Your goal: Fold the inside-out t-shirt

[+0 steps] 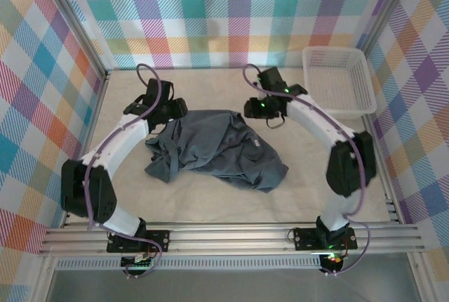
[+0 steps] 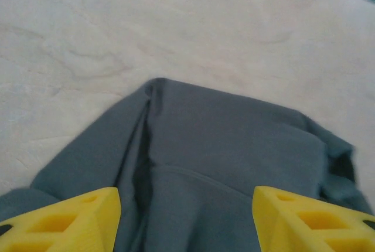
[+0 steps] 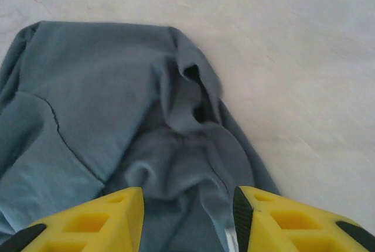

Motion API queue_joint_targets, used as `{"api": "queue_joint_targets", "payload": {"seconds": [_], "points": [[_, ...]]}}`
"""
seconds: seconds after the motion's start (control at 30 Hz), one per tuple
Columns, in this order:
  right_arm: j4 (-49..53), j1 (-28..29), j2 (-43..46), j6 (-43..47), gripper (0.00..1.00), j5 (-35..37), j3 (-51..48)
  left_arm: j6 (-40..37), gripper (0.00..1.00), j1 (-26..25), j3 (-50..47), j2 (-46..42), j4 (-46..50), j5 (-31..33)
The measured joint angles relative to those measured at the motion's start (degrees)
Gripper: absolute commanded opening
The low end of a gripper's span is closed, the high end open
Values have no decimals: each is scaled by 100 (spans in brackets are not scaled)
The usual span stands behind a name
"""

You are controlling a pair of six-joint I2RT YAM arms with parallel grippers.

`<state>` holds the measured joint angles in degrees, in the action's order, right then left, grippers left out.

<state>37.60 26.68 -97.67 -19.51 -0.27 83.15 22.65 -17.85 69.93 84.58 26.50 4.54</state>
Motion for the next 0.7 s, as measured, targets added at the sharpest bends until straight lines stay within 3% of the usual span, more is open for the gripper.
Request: {"api": "queue_joint_targets", "payload": {"seconds": [0.1, 0.2, 0.27, 0.37, 0.43, 0.47, 0.57, 0.63, 0.7], "points": [[-184, -55, 1193, -260, 45, 367, -1384, -7, 61, -758, -195, -636, 164, -20], [-225, -114, 2026, -732, 49, 610, -2612, -98, 61, -1626, -339, -660, 422, -24], [-214, -127, 2249, -1102, 54, 651, -3239, -249, 61, -2061, -343, -302, 651, 116], [-192, -127, 2291, -1615, 72, 595, -3862, -511, 64, -2557, -308, 564, 964, 505], [-170, -127, 2238, -1834, 73, 505, -4028, -636, 64, -2717, -258, 1150, 1143, 774], [-177, -127, 2175, -1902, 69, 417, -4033, -684, 64, -2758, -247, 1357, 1193, 896], [-374, -127, 1875, -2041, 29, 85, -4030, -756, 58, -2782, -157, 1738, 1368, 1386], [-437, -127, 1766, -2140, 13, -26, -4030, -793, 42, -2769, -13, 1812, 1427, 1707], [-452, -127, 1779, -2190, 6, -39, -4011, -835, 23, -2734, 138, 1810, 1425, 1882]]}}
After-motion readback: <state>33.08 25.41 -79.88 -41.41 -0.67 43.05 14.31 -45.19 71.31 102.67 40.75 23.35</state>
